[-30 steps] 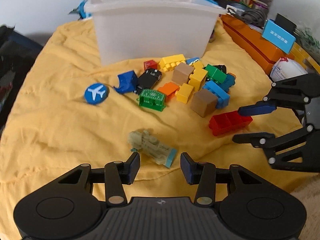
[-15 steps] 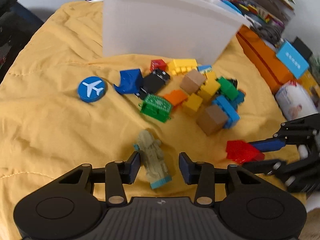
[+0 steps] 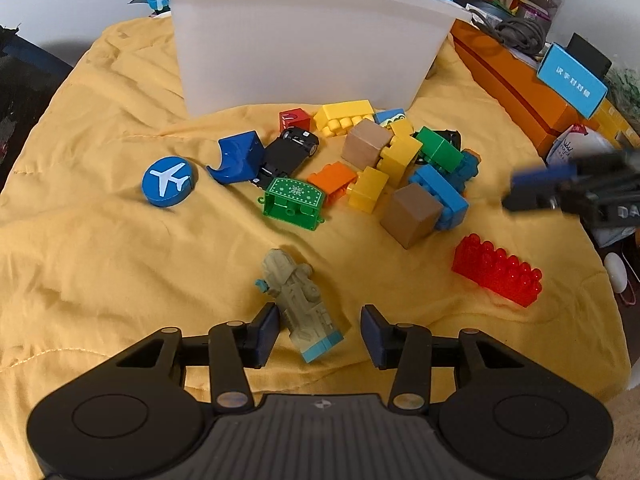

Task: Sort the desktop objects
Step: 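Grasp the beige toy figure with left tool while right grasps teal figure, then carry both figures over the white bin and open both tools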

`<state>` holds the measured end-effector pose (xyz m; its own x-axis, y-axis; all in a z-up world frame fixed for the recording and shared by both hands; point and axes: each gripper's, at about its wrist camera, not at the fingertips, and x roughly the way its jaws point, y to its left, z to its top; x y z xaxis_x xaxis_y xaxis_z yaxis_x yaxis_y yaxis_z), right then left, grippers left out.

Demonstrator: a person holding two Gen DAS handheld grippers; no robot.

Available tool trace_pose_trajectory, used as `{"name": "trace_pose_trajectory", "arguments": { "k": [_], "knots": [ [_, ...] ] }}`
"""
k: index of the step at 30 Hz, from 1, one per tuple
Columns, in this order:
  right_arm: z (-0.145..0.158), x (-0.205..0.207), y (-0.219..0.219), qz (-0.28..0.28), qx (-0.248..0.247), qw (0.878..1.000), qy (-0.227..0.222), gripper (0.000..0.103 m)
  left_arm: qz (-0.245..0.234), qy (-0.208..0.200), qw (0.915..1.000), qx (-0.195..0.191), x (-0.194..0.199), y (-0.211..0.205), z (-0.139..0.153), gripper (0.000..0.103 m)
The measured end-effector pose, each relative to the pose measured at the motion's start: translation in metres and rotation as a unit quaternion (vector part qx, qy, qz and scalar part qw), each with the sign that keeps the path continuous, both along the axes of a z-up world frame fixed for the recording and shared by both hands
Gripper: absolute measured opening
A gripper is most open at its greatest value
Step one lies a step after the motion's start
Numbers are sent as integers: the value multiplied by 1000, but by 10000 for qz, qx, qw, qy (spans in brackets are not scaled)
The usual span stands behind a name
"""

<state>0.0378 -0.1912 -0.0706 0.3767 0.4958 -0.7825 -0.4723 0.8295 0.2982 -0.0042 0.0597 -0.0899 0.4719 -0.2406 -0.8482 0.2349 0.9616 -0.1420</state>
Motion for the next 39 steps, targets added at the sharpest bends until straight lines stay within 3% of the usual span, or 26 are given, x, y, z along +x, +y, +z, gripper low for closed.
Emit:
{"name": "trace_pose_trajectory", "arguments": {
  "k": [2, 3, 5, 6, 7, 11, 13, 15, 17, 20, 22, 24, 27, 29, 33, 39],
  "knots": [
    [11, 4, 11, 434, -747, 9926, -856, 49, 23, 8, 10000, 17, 2, -1, -1, 48],
    [13, 3, 20, 687, -1317, 9798, -1336, 49, 23, 15, 10000, 32, 3, -2, -1, 48],
    [8, 6, 36, 1393, -2246, 9422, -2061, 46, -19, 29, 9999, 114, 6, -5, -1, 48],
    [2, 9, 41, 1759, -2510, 9261, -2200, 42, -51, 36, 9999, 153, 7, -6, -1, 48],
    [-3, 13, 45, 2048, -2605, 9174, -2206, 40, -94, 34, 9998, 195, 8, -8, 0, 48],
    [-17, 28, 53, 3006, -2764, 8880, -2113, 40, -104, 5, 9998, 174, 6, -6, -1, 48],
    [-22, 37, 55, 3316, -2735, 8812, -1970, 40, -87, 0, 9998, 154, 6, -6, -1, 48],
    [-26, 45, 58, 3465, -2610, 8840, -1741, 42, -83, 4, 9998, 156, 6, -6, -1, 48],
    [-26, 54, 57, 3307, -2457, 8995, -1456, 41, -75, 5, 9999, 152, 7, -5, -1, 48],
    [-23, 59, 52, 2811, -2356, 9245, -1039, 37, -75, -4, 9999, 138, 7, -5, -1, 47],
    [-21, 57, 46, 2297, -2288, 9429, -767, 27, -141, -48, 9998, 140, 6, -4, -1, 37],
    [-21, 54, 37, 1736, -2027, 9629, -391, 27, -269, -34, 9995, 145, 8, -3, 0, 32],
    [-16, 41, 26, 1179, -1628, 9796, -9, 27, -366, 61, 9993, 43, 13, 1, 1, 31],
    [-14, 30, 23, 967, -1513, 9837, 53, 27, -314, 94, 9995, 45, 14, 3, 1, 32],
    [-27, 8, 27, 934, -1763, 9793, -352, 34, -280, -41, 9993, 261, 7, -5, 1, 33],
    [-14, 3, 22, 697, -1661, 9822, -540, 29, -422, -312, 9984, 188, 1, -6, 25, 31]
  ]
}}
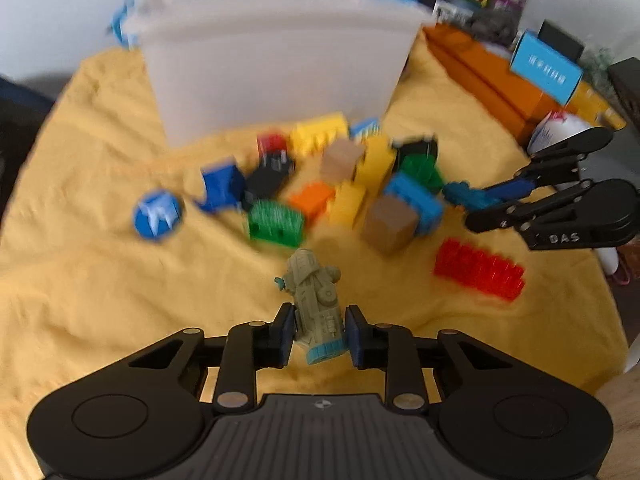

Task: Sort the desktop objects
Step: 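Carry both figures over the white bin and open both tools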

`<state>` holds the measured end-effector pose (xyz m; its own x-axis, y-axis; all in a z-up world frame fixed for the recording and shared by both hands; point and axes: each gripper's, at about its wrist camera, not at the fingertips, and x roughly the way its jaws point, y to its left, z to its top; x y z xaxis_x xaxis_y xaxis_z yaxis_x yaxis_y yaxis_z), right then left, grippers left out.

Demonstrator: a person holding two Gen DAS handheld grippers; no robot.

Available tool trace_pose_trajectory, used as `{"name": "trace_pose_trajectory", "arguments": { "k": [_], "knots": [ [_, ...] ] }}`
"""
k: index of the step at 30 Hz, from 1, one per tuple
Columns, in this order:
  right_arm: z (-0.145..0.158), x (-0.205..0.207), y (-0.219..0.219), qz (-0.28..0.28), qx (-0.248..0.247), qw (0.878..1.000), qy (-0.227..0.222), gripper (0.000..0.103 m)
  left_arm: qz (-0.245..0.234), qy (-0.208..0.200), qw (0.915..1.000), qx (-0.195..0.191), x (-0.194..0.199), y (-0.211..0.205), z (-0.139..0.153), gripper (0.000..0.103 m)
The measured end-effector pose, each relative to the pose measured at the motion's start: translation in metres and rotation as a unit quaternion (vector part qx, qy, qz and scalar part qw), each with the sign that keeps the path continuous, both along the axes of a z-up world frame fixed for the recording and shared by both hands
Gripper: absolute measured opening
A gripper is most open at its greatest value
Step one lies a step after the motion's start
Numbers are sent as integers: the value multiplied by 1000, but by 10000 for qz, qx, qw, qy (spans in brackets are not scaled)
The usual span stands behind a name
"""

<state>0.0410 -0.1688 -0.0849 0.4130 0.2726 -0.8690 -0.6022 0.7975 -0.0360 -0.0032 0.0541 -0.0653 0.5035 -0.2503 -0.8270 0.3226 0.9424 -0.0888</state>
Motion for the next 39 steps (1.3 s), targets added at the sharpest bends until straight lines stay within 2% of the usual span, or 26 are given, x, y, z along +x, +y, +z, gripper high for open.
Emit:
{"name": "trace_pose_trajectory", "arguments": {
  "k": [5, 9, 13, 16, 21, 24, 27, 29, 31, 33, 35, 39],
  "knots": [
    [33, 5, 14, 60, 95, 9992, -396, 29, 93, -635, 9979, -82, 18, 3, 52, 31],
    [71, 13, 30, 94, 298, 9954, -907, 29, 160, -1096, 9936, -209, 42, 6, 87, 31],
    [107, 27, 44, 57, 652, 9888, -1340, 29, 167, -1496, 9885, -160, 67, 5, 114, 31],
    [125, 41, 57, 17, 654, 9841, -1650, 29, 222, -1755, 9842, -35, 92, 2, 127, 31],
    [136, 72, 72, -229, 676, 9800, -1859, 29, 444, -1807, 9825, 1, 140, 4, 127, 31],
    [132, 95, 78, -460, 734, 9800, -1790, 29, 575, -1641, 9846, 161, 165, 5, 112, 31],
    [117, 112, 84, -602, 562, 9811, -1753, 29, 696, -1344, 9883, 210, 182, 5, 93, 33],
    [107, 121, 85, -698, 461, 9817, -1712, 29, 734, -1232, 9895, 181, 182, 8, 86, 47],
    [98, 128, 85, -829, 382, 9817, -1673, 30, 695, -1302, 9890, 69, 178, 9, 86, 47],
    [94, 128, 84, -871, 327, 9814, -1682, 43, 635, -1376, 9884, 3, 171, 11, 90, 49],
    [94, 123, 81, -851, 361, 9813, -1691, 42, 660, -1479, 9868, -13, 160, 11, 96, 53],
    [102, 109, 71, -848, 577, 9789, -1770, 42, 654, -1601, 9842, -369, 127, 19, 105, 58]
  ]
}}
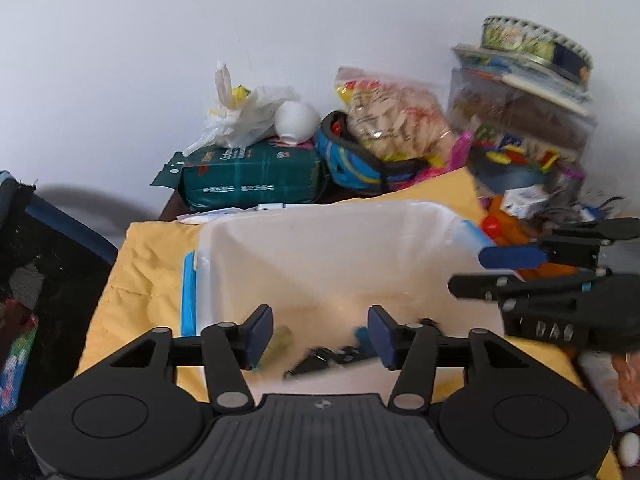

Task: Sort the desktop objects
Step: 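Carry both figures over the white bin and open both tools, then grasp the red long brick with left tool while right grasps green square brick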

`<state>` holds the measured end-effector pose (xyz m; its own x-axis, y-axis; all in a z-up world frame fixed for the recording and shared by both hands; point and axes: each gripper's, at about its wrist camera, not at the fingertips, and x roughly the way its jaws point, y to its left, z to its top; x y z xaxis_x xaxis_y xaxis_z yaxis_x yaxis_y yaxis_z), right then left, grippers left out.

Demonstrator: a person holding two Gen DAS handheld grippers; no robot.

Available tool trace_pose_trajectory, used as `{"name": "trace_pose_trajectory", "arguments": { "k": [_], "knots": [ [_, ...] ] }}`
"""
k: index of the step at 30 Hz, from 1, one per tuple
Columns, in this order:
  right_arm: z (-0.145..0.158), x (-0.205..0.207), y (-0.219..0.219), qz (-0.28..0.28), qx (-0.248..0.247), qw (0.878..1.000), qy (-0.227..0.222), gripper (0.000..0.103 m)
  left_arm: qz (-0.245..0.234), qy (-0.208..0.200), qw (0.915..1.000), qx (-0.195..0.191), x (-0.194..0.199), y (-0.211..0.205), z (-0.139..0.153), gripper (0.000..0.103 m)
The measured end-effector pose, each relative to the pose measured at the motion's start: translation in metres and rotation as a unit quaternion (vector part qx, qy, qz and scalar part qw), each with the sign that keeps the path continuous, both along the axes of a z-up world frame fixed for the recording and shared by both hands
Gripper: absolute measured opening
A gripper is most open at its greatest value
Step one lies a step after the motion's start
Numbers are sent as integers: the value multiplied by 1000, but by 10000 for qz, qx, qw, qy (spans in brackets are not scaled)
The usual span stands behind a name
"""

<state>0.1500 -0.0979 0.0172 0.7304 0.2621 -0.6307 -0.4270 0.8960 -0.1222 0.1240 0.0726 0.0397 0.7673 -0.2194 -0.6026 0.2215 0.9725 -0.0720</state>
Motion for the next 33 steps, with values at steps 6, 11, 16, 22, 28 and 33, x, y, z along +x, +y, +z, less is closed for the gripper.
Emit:
{"name": "trace_pose_trajectory", "arguments": {
  "k": [6, 11, 16, 22, 28, 33],
  "knots": [
    [13, -49, -38, 187, 605, 9978, -172, 46, -163, 102, 9998, -11, -67, 7, -24, 60],
    [-24, -87, -55, 206, 410, 9985, 303, 44, -508, 1005, 9936, 131, -107, -6, -83, 60],
    [-80, -112, -48, 322, 19, 9930, 1138, 39, -865, 1458, 9850, 335, -131, -18, -117, 60],
    [-106, -127, -35, 367, -457, 9908, 1223, 39, -833, 1634, 9823, 368, -136, -20, -133, 60],
    [-121, -133, -38, 352, -493, 9891, 1339, 39, -872, 1510, 9831, 552, -144, -30, -136, 65],
    [-121, -134, -38, 333, -479, 9891, 1355, 39, -795, 1525, 9841, 446, -145, -27, -135, 65]
  ]
}}
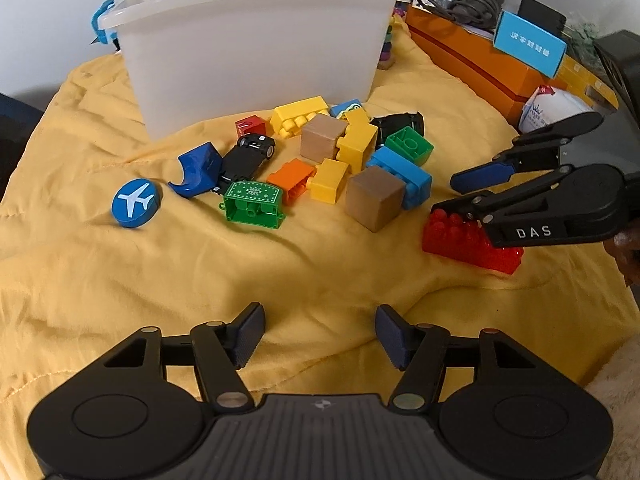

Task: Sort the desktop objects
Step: 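Grasp the red long brick with left tool while right grasps green square brick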

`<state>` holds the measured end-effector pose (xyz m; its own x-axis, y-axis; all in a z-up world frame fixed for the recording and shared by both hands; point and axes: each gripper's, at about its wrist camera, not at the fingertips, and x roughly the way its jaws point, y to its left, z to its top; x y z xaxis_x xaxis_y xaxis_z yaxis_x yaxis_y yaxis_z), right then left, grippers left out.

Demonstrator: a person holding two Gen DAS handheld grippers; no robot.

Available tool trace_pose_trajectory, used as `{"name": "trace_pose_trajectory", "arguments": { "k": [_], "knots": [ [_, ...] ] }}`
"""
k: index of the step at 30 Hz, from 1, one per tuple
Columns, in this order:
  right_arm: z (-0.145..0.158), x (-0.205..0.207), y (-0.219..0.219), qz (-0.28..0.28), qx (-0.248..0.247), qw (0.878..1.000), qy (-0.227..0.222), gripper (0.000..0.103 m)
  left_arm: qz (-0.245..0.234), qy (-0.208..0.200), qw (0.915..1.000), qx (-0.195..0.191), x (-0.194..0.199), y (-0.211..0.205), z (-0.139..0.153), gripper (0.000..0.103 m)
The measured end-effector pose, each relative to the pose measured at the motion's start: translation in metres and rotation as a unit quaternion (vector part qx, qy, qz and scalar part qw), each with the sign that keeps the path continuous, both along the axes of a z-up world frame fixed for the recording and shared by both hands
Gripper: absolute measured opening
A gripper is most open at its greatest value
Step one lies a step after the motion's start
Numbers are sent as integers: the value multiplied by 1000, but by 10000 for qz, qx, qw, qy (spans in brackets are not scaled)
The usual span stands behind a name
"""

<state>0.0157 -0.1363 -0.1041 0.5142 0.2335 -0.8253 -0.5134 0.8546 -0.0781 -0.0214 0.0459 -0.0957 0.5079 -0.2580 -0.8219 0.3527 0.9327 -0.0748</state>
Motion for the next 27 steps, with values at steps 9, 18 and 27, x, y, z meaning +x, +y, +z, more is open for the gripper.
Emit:
{"name": "trace_pose_trajectory", "arguments": {
  "k": [9, 18, 27],
  "knots": [
    [15, -2, -7, -11, 115, 9999, -74, 39, 32, -26, 9999, -155, -2, -2, 6, 65],
    [28, 1, -32, -250, 122, 9996, -34, 39, -1242, -239, 9902, -587, 4, -49, 28, 65],
    [30, 5, -60, -683, 207, 9974, -64, 39, -3557, -171, 9328, 544, 32, -113, 25, 60]
  ]
}}
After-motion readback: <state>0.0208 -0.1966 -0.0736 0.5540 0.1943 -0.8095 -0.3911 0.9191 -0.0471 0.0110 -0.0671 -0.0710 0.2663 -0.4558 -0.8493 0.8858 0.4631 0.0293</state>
